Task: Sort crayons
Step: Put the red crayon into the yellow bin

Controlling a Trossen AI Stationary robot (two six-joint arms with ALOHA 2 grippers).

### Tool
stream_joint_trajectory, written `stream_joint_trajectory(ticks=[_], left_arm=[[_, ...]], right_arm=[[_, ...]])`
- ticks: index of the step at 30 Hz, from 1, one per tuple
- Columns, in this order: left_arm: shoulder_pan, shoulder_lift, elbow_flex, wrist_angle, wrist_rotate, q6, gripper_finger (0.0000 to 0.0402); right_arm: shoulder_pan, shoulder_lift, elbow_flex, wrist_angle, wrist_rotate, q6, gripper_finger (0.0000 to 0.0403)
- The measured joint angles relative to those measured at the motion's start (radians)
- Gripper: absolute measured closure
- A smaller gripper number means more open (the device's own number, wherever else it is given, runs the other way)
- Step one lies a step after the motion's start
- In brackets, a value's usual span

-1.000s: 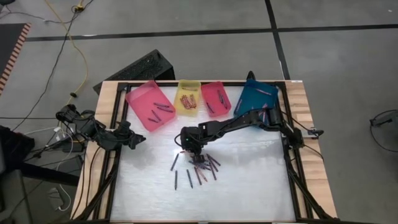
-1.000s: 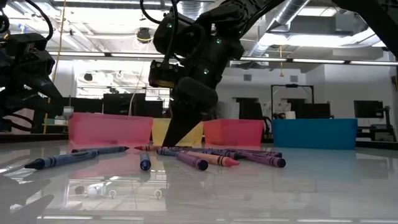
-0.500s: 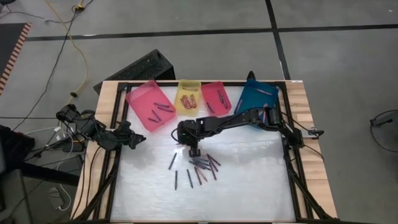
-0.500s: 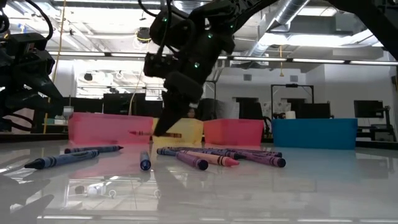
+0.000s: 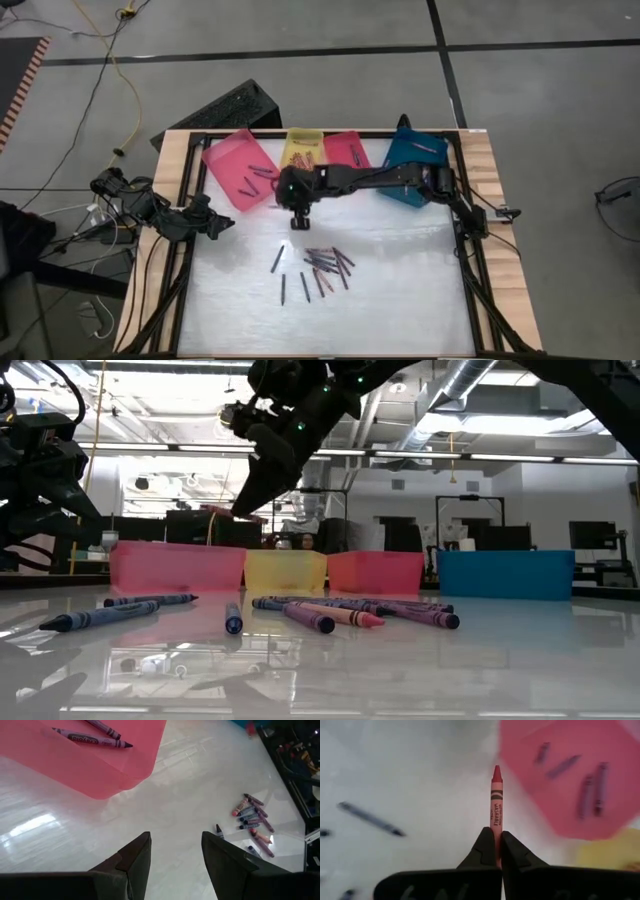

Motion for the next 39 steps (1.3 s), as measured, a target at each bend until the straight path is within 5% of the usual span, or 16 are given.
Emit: stream_joint_trajectory(ticks=[22,39], left_arm=[[0.0,0.0,0.0,0.0,0.0,0.0,0.0236],[0.0,0.0,0.0,0.0,0.0,0.0,0.0236]], right_arm=[[-0.241,0.0,0.017,-0.007,0.029,0.214,0.0397],[-0.29,0.062,0.016,-0.01,0.033,0.212,0.0397]])
